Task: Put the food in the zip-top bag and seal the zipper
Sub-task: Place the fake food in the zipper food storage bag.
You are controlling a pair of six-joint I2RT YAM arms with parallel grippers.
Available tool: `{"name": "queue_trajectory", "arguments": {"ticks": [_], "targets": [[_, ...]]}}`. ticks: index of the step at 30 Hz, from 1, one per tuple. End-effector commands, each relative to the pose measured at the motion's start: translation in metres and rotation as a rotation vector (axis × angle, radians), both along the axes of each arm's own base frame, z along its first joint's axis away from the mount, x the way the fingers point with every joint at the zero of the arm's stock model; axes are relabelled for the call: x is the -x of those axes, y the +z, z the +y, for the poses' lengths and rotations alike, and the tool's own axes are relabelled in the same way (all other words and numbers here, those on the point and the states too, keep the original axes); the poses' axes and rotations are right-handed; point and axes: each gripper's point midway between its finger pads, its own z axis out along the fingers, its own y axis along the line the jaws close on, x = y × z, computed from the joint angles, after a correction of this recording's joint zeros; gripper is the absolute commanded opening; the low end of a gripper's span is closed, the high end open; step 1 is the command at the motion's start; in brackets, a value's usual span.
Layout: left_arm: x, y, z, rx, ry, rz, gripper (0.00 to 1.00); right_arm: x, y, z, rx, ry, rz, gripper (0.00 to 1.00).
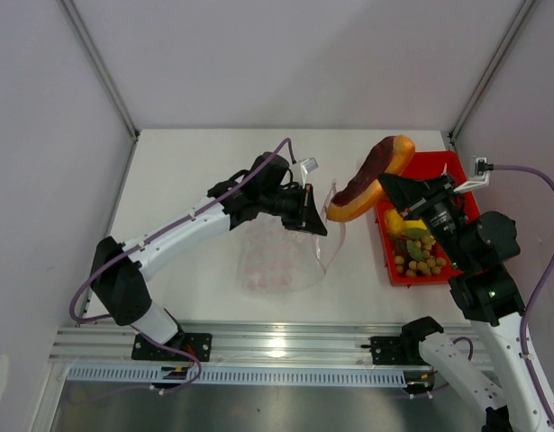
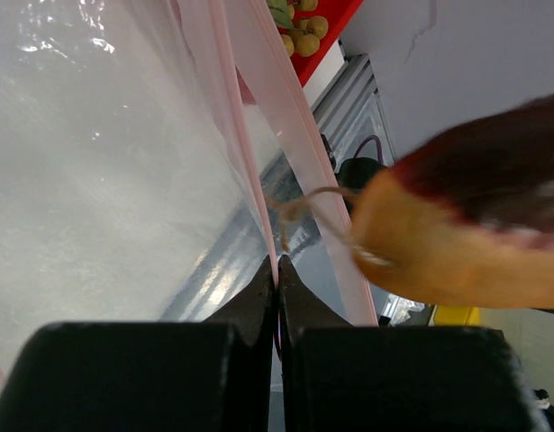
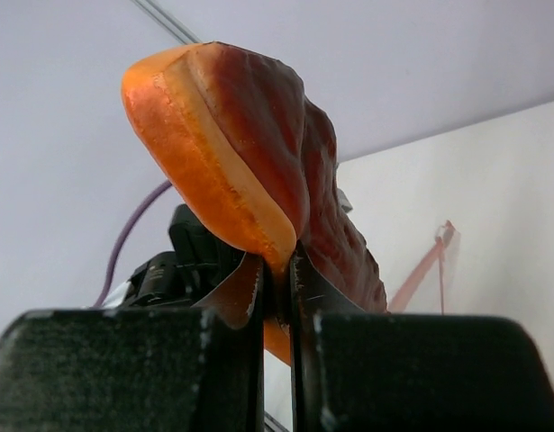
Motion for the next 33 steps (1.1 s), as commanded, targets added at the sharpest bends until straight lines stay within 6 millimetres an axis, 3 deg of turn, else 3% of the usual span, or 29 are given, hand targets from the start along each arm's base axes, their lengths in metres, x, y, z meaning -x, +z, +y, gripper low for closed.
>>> {"name": "queue_trajectory", "arguments": {"ticks": [1,11,20,22,23,24,27,30,33], "targets": [[-0.003,0.045,0.002,0.102,0.029,-0.075,0.01,0.0,-0.005,0.0,-0.013,-0.009,0.0,0.0],[0.004,0.093,0.005,0.253,0.05,-0.141,0.01,-0.012,-0.048,0.017,0.006,0.012,0.072,0.0],[-0.001,0.109,0.0,0.299,0.058,-0.164,0.01,-0.01,-0.063,0.056,0.048,0.106,0.145,0.0],[-0.003,0.113,0.0,0.305,0.061,-0.17,0.01,-0.008,-0.057,0.061,0.087,0.121,0.136,0.11],[-0.003,0.112,-0.001,0.304,0.06,-0.167,0.01,-0.01,-0.069,0.064,0.129,0.126,0.181,0.21],[-0.004,0.112,-0.001,0.304,0.061,-0.165,0.01,-0.009,-0.069,0.066,0.145,0.134,0.19,0.45],[-0.005,0.116,0.001,0.308,0.064,-0.177,0.01,-0.007,-0.066,0.06,0.202,0.109,0.181,0.74],[-0.007,0.116,0.005,0.297,0.074,-0.192,0.01,-0.009,-0.057,0.045,0.239,0.044,0.163,0.88],[-0.009,0.114,0.01,0.281,0.085,-0.208,0.0,-0.011,-0.045,0.033,0.267,-0.009,0.147,0.89]]}}
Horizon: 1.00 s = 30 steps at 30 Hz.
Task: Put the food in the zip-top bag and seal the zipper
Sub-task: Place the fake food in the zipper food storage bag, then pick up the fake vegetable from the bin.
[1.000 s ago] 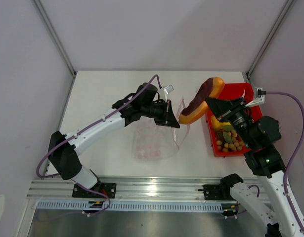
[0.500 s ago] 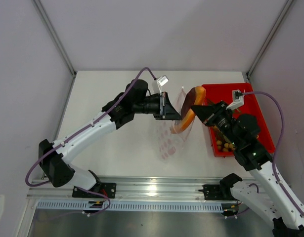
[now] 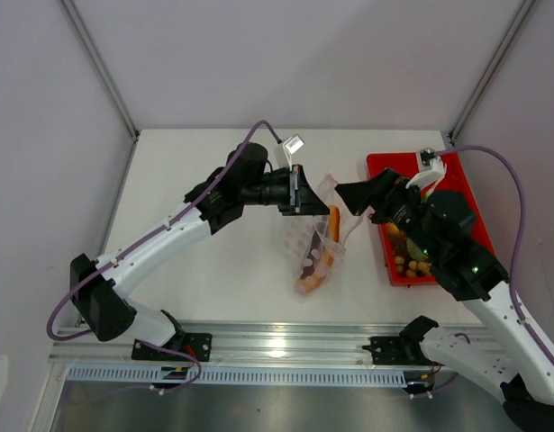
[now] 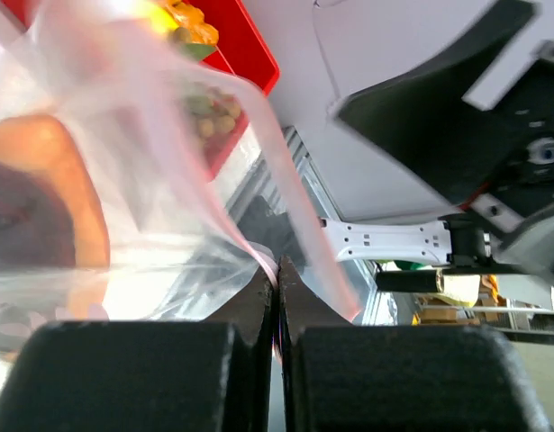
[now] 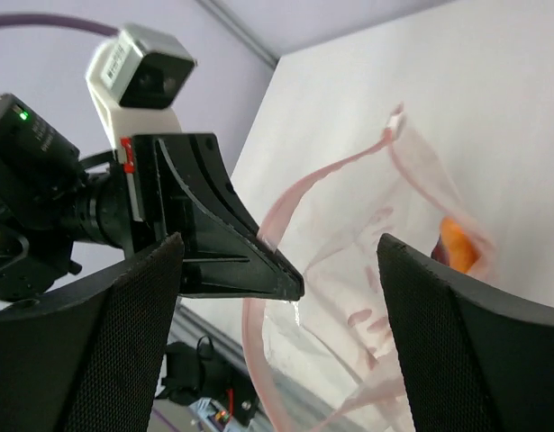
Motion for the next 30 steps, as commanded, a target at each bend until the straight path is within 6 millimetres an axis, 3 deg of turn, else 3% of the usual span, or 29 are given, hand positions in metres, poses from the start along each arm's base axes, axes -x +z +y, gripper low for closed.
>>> {"name": "queue_trajectory", "arguments": {"ticks": [1,6,8,9,19,20,21,24,26,29,30], "targets": [[-0.006,0.031,0.009,0.046,0.034,-0.093,0.01,-0.003,0.022,-0.026,0.061,-0.097,-0.055,0.89],[-0.004,0.033,0.017,0.029,0.046,-0.125,0.01,-0.02,0.035,-0.059,0.119,-0.256,-0.065,0.89],[-0.003,0.029,0.022,0.007,0.051,-0.133,0.01,-0.041,0.022,-0.078,0.202,-0.343,-0.017,0.87],[-0.003,0.03,0.023,0.007,0.054,-0.142,0.01,-0.044,0.026,-0.087,0.206,-0.372,-0.023,0.86],[0.007,0.01,0.028,-0.033,0.009,-0.136,0.01,-0.116,-0.033,-0.187,0.32,-0.649,0.184,0.76],[0.007,0.007,0.028,-0.031,0.006,-0.139,0.0,-0.126,-0.05,-0.193,0.334,-0.652,0.237,0.75],[0.009,0.006,0.028,-0.03,-0.003,-0.138,0.01,-0.13,-0.058,-0.214,0.333,-0.7,0.271,0.75],[0.011,0.003,0.027,-0.022,-0.014,-0.139,0.01,-0.147,-0.088,-0.247,0.325,-0.752,0.367,0.72],[0.014,-0.002,0.027,-0.018,-0.028,-0.131,0.01,-0.158,-0.111,-0.26,0.344,-0.759,0.416,0.7],[0.015,-0.005,0.028,-0.013,-0.03,-0.144,0.01,-0.172,-0.126,-0.282,0.38,-0.79,0.448,0.68],[0.016,-0.007,0.028,-0.008,-0.031,-0.148,0.01,-0.179,-0.142,-0.289,0.39,-0.796,0.493,0.67]]}}
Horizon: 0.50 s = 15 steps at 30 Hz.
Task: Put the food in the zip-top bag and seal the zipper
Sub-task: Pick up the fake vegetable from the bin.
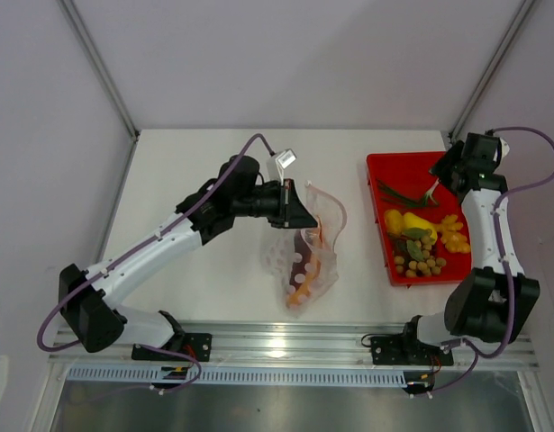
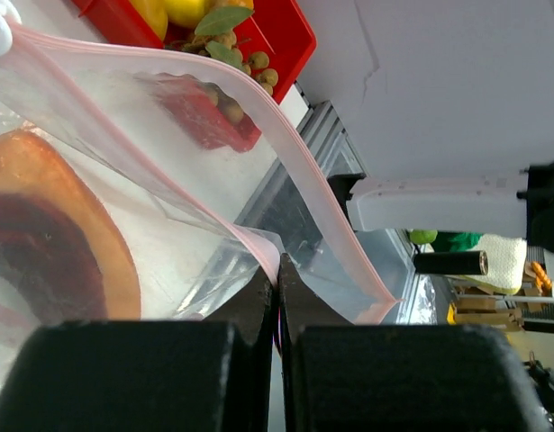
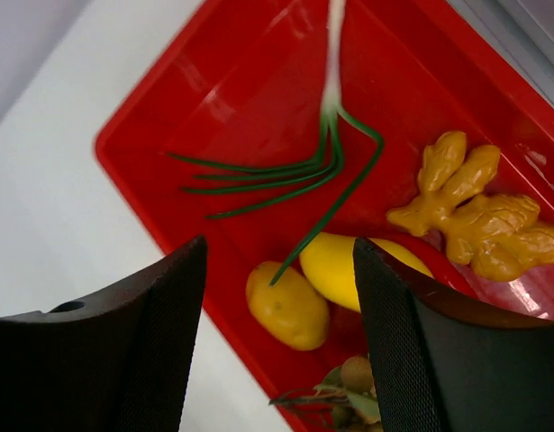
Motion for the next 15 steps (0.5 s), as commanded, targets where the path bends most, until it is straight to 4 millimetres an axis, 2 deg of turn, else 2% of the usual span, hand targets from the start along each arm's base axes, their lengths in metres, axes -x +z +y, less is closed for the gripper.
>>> {"name": "queue_trajectory", "arguments": {"ticks": [1,3,4,6,7,10,11,13,14,15], "targets": [[0.007,0.015,0.004,0.063,-0.038,-0.08,0.01,-0.021,-0.006,-0.024,0.035,-0.013,0.012,0.67],[0.01,0.009,0.004,0.06,-0.049,-0.074,0.0,-0.029,-0.014,-0.036,0.037,-0.039,0.031,0.65],[0.01,0.008,0.005,0.06,-0.052,-0.076,0.0,-0.034,-0.028,-0.042,0.032,-0.052,0.061,0.65],[0.012,0.002,0.007,0.051,-0.056,-0.078,0.01,-0.042,-0.035,-0.049,0.028,-0.067,0.065,0.63],[0.012,0.001,0.007,0.048,-0.056,-0.081,0.01,-0.047,-0.049,-0.052,0.02,-0.075,0.098,0.62],[0.013,-0.004,0.011,0.037,-0.045,-0.096,0.01,-0.057,-0.064,-0.057,0.01,-0.093,0.129,0.61],[0.014,-0.006,0.013,0.032,-0.045,-0.099,0.01,-0.059,-0.078,-0.058,0.011,-0.1,0.161,0.6],[0.015,-0.009,0.014,0.024,-0.05,-0.106,0.01,-0.067,-0.084,-0.061,0.023,-0.101,0.172,0.6],[0.016,-0.011,0.015,0.018,-0.052,-0.104,0.01,-0.069,-0.098,-0.062,0.026,-0.101,0.206,0.57],[0.017,-0.011,0.016,0.019,-0.054,-0.108,0.01,-0.072,-0.103,-0.062,0.033,-0.099,0.221,0.54]]}}
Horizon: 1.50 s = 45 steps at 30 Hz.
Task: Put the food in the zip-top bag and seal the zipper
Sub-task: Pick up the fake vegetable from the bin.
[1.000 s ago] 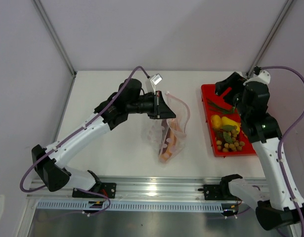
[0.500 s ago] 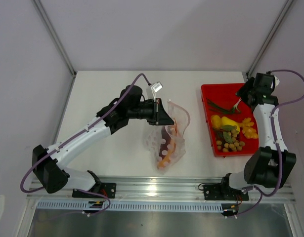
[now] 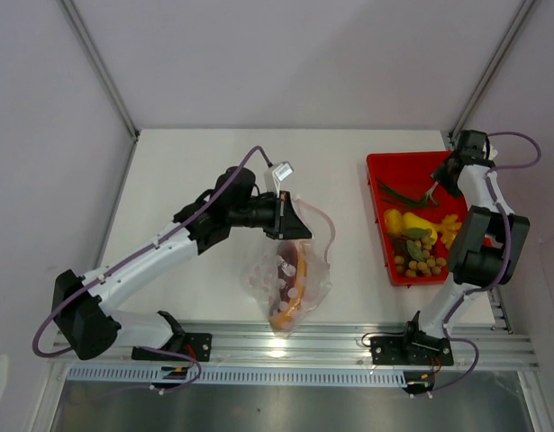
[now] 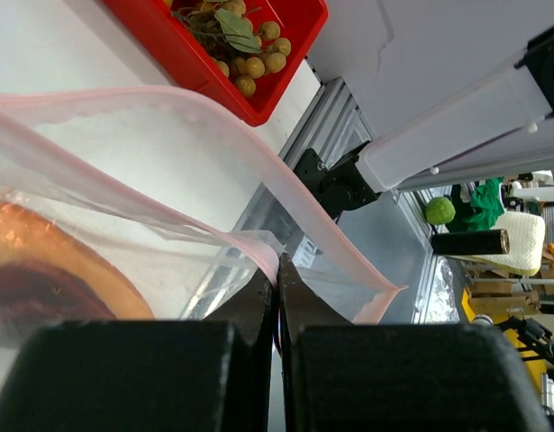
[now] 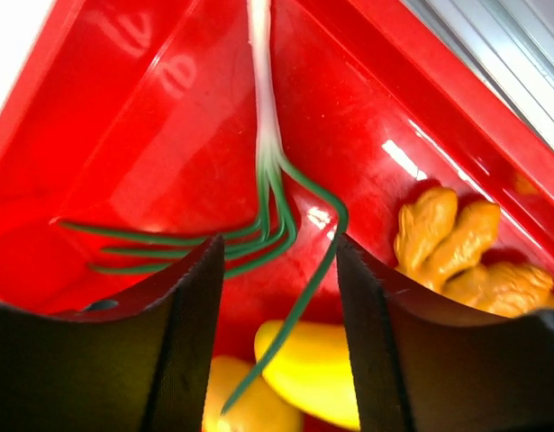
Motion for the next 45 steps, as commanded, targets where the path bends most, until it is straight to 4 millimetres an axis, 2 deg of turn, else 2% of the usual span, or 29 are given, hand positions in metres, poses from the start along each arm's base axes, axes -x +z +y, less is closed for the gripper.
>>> {"name": "queue_trajectory", "arguments": {"ticks": [1,2,3,5,6,15,23,28,32,33,35,36,38,42,43,45], "targets": [[0.003,0.015,0.006,0.035,-0.018,-0.088,0.01,-0.024,0.004,-0.01,0.059,-0.004,-0.014,0.53],[0.003,0.012,0.006,0.032,-0.02,-0.086,0.01,-0.026,-0.001,-0.009,0.066,-0.002,0.001,0.52],[0.003,0.01,0.006,0.031,-0.022,-0.086,0.01,-0.027,-0.014,-0.011,0.078,-0.005,0.036,0.5],[0.004,0.006,0.006,0.027,-0.029,-0.078,0.01,-0.034,-0.019,-0.008,0.104,0.004,0.055,0.49],[0.005,0.007,0.005,0.029,-0.033,-0.077,0.01,-0.036,-0.03,-0.007,0.105,0.006,0.08,0.48],[0.006,-0.003,0.002,0.027,-0.052,-0.052,0.01,-0.043,-0.068,-0.006,0.16,0.025,0.174,0.45],[0.003,-0.002,0.001,0.025,-0.046,-0.057,0.01,-0.042,-0.087,-0.012,0.195,0.033,0.223,0.41],[0.002,-0.002,0.0,0.021,-0.044,-0.053,0.0,-0.048,-0.095,-0.008,0.198,0.058,0.242,0.34],[0.002,-0.003,0.002,0.013,-0.038,-0.05,0.0,-0.053,-0.092,-0.007,0.207,0.07,0.234,0.23],[0.002,-0.004,0.002,0.012,-0.036,-0.048,0.0,-0.054,-0.091,-0.005,0.208,0.075,0.23,0.16],[0.002,-0.004,0.002,0.008,-0.034,-0.044,0.01,-0.055,-0.086,-0.005,0.206,0.072,0.216,0.1],[0.002,-0.005,0.002,0.006,-0.034,-0.042,0.01,-0.056,-0.076,-0.003,0.215,0.07,0.198,0.01],[0.003,-0.005,0.003,0.007,-0.035,-0.04,0.0,-0.058,-0.06,-0.003,0.222,0.057,0.163,0.0],[0.007,-0.006,0.003,0.013,-0.042,-0.015,0.01,-0.063,0.004,0.0,0.245,0.037,0.025,0.0],[0.007,-0.003,0.003,0.022,-0.043,-0.021,0.01,-0.062,0.036,0.0,0.258,0.028,-0.04,0.0],[0.007,-0.003,0.004,0.024,-0.038,-0.025,0.01,-0.061,0.07,0.005,0.27,0.038,-0.112,0.0]]}}
